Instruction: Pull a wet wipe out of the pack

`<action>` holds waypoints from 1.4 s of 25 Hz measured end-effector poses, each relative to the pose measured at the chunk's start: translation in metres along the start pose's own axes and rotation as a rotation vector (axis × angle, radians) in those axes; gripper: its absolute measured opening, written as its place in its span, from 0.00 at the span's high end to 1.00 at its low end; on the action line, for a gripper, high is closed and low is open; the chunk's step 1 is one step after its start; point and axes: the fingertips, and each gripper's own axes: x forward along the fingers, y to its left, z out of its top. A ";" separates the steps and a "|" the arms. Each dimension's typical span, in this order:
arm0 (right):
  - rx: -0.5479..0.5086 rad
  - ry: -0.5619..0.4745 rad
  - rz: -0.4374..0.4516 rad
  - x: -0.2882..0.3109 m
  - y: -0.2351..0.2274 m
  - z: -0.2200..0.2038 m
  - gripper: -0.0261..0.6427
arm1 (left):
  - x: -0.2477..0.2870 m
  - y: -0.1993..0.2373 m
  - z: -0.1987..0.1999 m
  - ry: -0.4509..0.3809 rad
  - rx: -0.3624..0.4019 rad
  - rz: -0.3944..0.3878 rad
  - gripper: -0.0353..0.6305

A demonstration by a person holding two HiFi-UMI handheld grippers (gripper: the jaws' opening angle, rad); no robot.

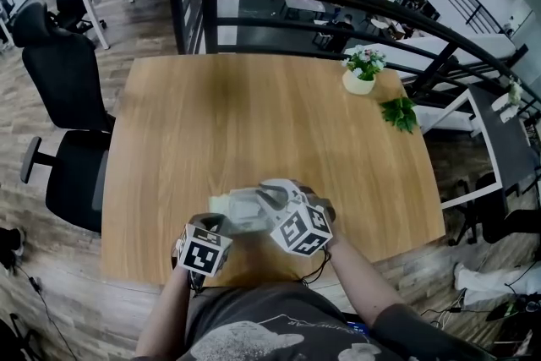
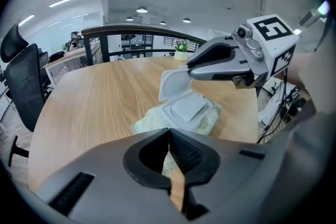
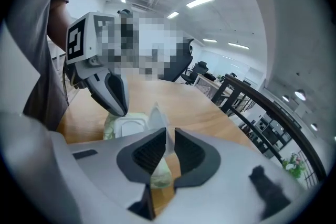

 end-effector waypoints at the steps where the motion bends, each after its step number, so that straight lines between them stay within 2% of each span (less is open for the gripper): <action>1: 0.019 0.003 -0.009 0.002 -0.003 -0.002 0.90 | -0.001 0.001 0.001 -0.002 -0.001 0.003 0.93; 10: 0.164 0.024 -0.043 0.026 -0.022 -0.017 0.89 | -0.012 0.008 0.015 -0.051 -0.018 0.016 0.93; 15: 0.197 0.016 -0.047 0.032 -0.026 -0.019 0.87 | -0.015 -0.006 0.022 -0.084 -0.008 0.004 0.93; 19: 0.191 -0.007 -0.073 0.021 -0.030 -0.016 0.87 | -0.019 -0.015 0.028 -0.116 0.014 0.011 0.92; 24: 0.242 -0.034 -0.094 -0.008 -0.028 -0.025 0.87 | -0.015 -0.029 0.038 -0.139 0.056 0.021 0.92; 27: 0.273 -0.037 -0.097 -0.024 -0.023 -0.039 0.87 | -0.007 -0.040 0.044 -0.144 0.092 0.021 0.74; 30: 0.304 -0.035 -0.095 -0.037 -0.018 -0.052 0.87 | 0.003 -0.049 0.049 -0.136 0.158 0.063 0.66; 32: 0.316 -0.034 -0.092 -0.045 -0.014 -0.059 0.87 | 0.008 -0.053 0.050 -0.114 0.203 0.123 0.65; 35: 0.314 -0.034 -0.085 -0.056 -0.007 -0.065 0.87 | 0.013 -0.049 0.055 -0.113 0.203 0.229 0.65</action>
